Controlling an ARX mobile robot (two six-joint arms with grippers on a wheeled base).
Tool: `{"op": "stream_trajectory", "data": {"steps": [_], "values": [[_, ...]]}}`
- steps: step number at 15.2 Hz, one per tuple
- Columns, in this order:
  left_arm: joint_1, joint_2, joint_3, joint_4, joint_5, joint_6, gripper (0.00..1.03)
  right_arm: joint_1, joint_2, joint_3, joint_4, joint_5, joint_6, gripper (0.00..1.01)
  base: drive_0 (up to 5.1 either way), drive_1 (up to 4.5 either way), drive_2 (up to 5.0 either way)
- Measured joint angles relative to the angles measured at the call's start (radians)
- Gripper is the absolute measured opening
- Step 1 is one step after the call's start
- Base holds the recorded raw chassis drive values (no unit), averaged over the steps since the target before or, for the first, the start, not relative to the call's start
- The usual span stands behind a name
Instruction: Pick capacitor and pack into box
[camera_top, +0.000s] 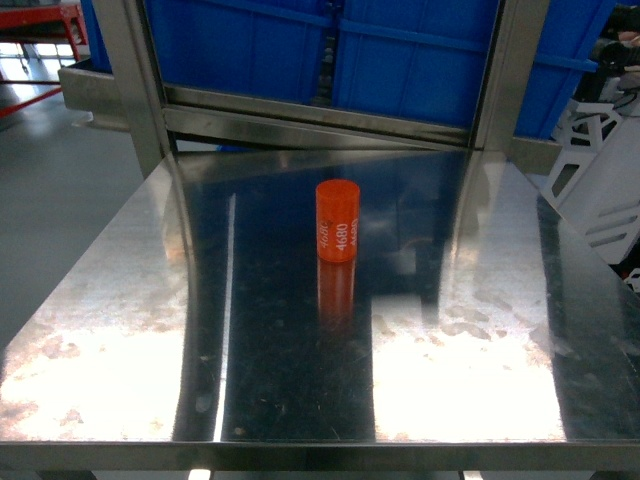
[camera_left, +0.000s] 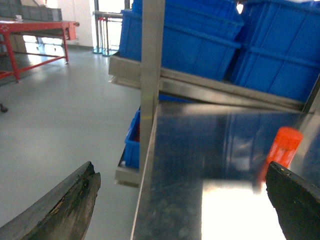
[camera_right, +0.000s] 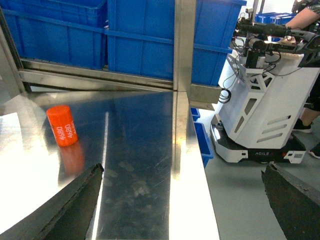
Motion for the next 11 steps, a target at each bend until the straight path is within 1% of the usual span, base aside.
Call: {"op": "stream_trajectory", "data": {"steps": [1, 2, 3, 4, 5, 6, 7, 11], "values": [[-0.058, 0.236, 0.001, 0.243, -0.047, -0.025, 0.98, 0.000, 0.000, 0.000, 0.000, -0.001, 0.000, 0.98, 0.0, 0.00, 0.0], [-0.058, 0.559, 0.024, 0.541, -0.056, -0.028, 0.98, 0.000, 0.000, 0.000, 0.000, 0.000, 0.000, 0.98, 0.0, 0.00, 0.0], [-0.063, 0.815, 0.103, 0.770, -0.056, -0.029, 0.98, 0.000, 0.000, 0.000, 0.000, -0.001, 0.000, 0.98, 0.0, 0.00, 0.0], [-0.100, 1.103, 0.251, 0.989, -0.040, -0.035, 0.98, 0.000, 0.000, 0.000, 0.001, -0.001, 0.000, 0.98, 0.0, 0.00, 0.0], [-0.133, 1.298, 0.365, 1.065, -0.038, -0.036, 0.98, 0.000, 0.000, 0.000, 0.000, -0.001, 0.000, 0.98, 0.0, 0.00, 0.0], [-0.168, 1.497, 0.488, 1.045, -0.040, -0.037, 0.98, 0.000, 0.000, 0.000, 0.000, -0.001, 0.000, 0.98, 0.0, 0.00, 0.0], [-0.204, 1.641, 0.591, 1.000, -0.040, -0.043, 0.98, 0.000, 0.000, 0.000, 0.000, -0.001, 0.000, 0.98, 0.0, 0.00, 0.0], [-0.255, 1.791, 0.748, 0.961, -0.041, -0.047, 0.98, 0.000, 0.000, 0.000, 0.000, -0.001, 0.000, 0.98, 0.0, 0.00, 0.0]]}}
